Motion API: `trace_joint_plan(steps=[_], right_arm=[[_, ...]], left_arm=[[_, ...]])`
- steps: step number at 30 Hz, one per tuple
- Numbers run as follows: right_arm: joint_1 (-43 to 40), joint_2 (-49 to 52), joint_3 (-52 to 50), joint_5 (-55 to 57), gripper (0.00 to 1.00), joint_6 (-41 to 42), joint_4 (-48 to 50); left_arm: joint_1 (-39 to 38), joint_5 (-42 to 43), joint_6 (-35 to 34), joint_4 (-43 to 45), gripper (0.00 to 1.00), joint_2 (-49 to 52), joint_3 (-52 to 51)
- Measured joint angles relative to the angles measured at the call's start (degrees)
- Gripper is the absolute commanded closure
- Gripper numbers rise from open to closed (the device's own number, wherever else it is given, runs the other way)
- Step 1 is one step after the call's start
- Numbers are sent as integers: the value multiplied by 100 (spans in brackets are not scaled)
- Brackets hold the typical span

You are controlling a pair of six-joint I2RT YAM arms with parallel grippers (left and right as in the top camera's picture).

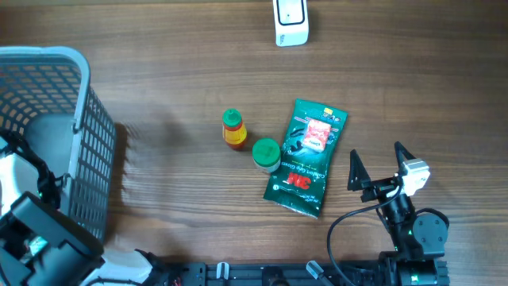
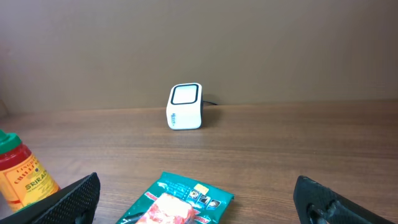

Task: Scan the item barcode
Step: 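Return the left gripper into the basket above the mint-green wipes pack, then grasp the mint-green Zappy wipes pack with the left gripper and lift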

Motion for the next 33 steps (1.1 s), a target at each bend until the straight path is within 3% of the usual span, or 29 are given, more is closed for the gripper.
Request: trace_joint_plan(steps=[5, 15, 25, 33], right_arm=[[0, 0, 0, 0, 1, 0, 0], [0, 0, 0, 0, 0, 0, 0], [0, 0, 0, 0, 0, 0, 0], [0, 0, 0, 0, 0, 0, 0]], left_arm=[[0, -232, 9, -299, 95, 205, 24], [-2, -203, 70, -514, 96, 205, 85], [9, 1784, 647, -326, 96, -1215, 514], [-186, 2006, 756, -337, 96, -1211, 514]])
